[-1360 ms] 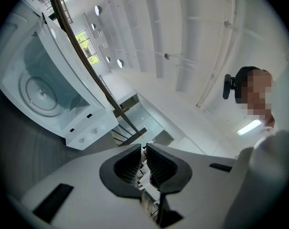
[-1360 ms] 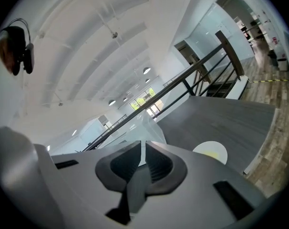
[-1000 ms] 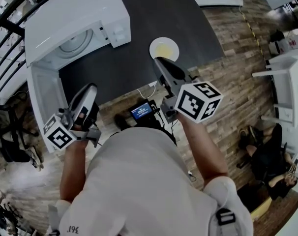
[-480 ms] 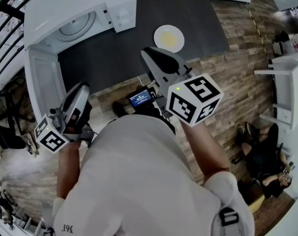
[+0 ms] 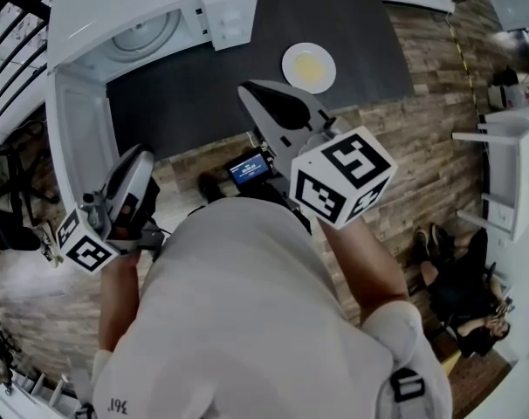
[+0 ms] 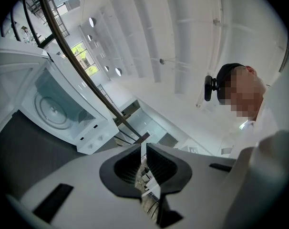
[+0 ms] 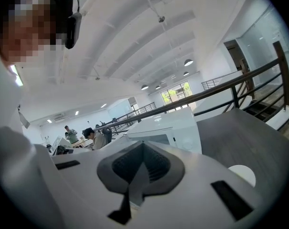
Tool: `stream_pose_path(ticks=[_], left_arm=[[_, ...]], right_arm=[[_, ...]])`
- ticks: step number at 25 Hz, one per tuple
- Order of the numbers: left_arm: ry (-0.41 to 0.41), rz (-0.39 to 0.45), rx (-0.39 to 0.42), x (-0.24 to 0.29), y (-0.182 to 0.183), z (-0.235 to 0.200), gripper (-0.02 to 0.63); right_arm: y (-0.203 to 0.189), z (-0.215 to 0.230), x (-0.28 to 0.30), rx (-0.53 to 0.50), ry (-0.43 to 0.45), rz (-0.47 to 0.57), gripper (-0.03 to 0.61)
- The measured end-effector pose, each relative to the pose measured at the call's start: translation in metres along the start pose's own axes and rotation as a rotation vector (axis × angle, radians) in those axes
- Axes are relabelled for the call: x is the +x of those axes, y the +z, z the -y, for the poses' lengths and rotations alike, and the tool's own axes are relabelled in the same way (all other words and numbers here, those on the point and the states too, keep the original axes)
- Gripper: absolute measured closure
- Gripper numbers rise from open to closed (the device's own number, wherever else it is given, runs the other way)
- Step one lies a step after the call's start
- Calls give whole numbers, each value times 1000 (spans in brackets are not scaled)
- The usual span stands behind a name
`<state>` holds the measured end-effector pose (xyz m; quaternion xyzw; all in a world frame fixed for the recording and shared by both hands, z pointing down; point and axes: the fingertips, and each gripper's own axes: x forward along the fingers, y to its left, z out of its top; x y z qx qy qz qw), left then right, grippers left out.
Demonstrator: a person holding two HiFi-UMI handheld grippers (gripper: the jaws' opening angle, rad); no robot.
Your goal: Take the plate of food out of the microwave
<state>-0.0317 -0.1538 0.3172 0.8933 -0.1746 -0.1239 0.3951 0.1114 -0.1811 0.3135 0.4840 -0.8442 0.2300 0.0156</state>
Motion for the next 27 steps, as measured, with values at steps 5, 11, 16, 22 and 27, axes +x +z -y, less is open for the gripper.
stream_pose_path(ticks=[5, 11, 16, 22, 27], left_arm=[[3, 13, 5, -1, 2, 0, 577], [8, 21, 19, -1, 4, 3, 577], [6, 28, 22, -1, 6, 3, 577], [-20, 31, 59, 1, 6, 9, 578], [-66, -21, -6, -3, -25, 29, 578]], right_arm=[[6, -4, 4, -42, 15, 13, 578], [12, -4, 4, -62, 13, 22, 578], [13, -3, 7, -64, 16, 25, 578], [12, 1, 9, -53, 19, 30, 578], [-14, 2, -18, 3, -30, -33, 578]])
